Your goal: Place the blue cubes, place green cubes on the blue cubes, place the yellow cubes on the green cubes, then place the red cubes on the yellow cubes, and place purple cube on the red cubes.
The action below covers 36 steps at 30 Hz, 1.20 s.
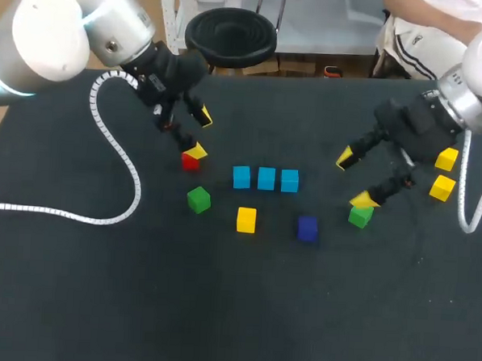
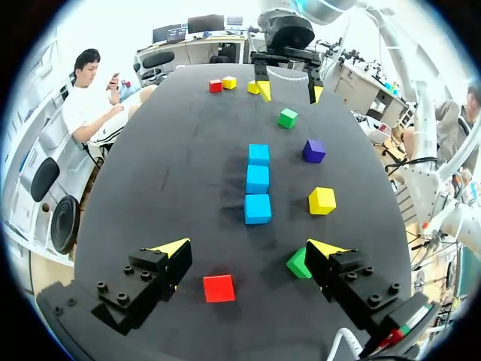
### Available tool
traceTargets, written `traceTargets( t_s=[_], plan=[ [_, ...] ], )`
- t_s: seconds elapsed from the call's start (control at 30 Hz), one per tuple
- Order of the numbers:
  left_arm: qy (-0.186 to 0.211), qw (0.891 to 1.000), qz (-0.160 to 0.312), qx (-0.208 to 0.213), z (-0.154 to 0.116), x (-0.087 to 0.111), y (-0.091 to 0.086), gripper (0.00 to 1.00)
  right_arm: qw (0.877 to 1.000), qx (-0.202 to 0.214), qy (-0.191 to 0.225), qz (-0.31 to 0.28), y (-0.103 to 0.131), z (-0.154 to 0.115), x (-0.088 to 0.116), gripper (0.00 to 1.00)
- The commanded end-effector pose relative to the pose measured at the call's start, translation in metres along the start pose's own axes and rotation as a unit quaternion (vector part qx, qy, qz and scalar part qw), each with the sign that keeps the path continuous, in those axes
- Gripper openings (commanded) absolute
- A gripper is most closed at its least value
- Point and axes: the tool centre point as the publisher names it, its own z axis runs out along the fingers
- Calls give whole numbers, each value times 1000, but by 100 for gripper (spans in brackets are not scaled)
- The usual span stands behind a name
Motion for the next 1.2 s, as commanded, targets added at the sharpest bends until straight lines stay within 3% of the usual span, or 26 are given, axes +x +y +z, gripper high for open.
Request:
traceTargets(
  t_s=[0.03,0.27,0.37,0.53,1.13,1.17,1.2],
  plan=[
    [2,1000,-1,1,0,-1,1,100,999,-34,31,-2,16,-18,8,100],
    [2,1000,-1,1,0,-1,1,100,990,-62,59,-113,31,-23,20,100],
    [2,1000,-1,1,0,-1,1,100,981,-83,73,-156,27,-16,25,100],
    [2,1000,-1,1,0,-1,1,100,975,-89,51,-196,11,-6,33,100],
    [2,1000,-1,1,0,-1,1,100,970,-134,29,-201,-9,16,52,100],
    [2,1000,-1,1,0,-1,1,100,970,-135,27,-201,-9,17,52,81],
    [2,1000,-1,1,0,-1,1,100,969,-137,25,-201,-9,18,52,50]
  ],
)
